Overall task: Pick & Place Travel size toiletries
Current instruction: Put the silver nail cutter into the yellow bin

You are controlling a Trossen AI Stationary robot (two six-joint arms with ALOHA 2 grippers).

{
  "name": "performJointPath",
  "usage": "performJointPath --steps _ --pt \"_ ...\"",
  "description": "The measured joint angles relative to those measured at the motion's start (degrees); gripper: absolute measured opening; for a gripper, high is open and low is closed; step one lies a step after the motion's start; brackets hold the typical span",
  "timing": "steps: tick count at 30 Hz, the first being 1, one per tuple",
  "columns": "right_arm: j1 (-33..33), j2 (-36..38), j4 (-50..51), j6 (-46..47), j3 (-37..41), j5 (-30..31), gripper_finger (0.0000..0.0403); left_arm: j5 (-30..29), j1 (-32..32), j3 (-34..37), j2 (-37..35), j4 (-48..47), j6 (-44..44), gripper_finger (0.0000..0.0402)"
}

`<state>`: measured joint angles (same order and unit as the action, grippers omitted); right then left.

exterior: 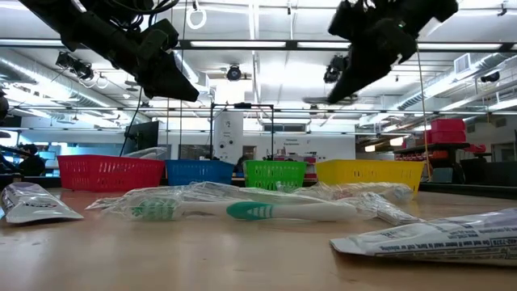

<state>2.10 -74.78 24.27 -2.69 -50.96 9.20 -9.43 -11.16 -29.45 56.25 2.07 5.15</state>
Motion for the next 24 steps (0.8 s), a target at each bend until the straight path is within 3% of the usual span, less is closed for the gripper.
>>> performJointPath --steps 5,9,15,24 --pt "-2.4 1.9 6.4 6.6 0.6 5.9 0.0074 -0.4 0.0 0.0 0.0 0.1 0.0 0.0135" --pt "-5.9 1.9 2.8 19.0 4.7 9.1 0.0074 -0.5 0.0 0.0 0.0 0.6 0.8 0.0135" --pt "-9.5 1.9 -2.8 28.3 11.4 9.1 0.0075 -0.5 0.0 0.0 0.0 0.5 1.7 0.0135" --pt "-10.7 1.6 -10.5 15.6 17.2 6.1 0.0077 -0.5 0.0 0.0 0.0 0.7 1.7 0.0135"
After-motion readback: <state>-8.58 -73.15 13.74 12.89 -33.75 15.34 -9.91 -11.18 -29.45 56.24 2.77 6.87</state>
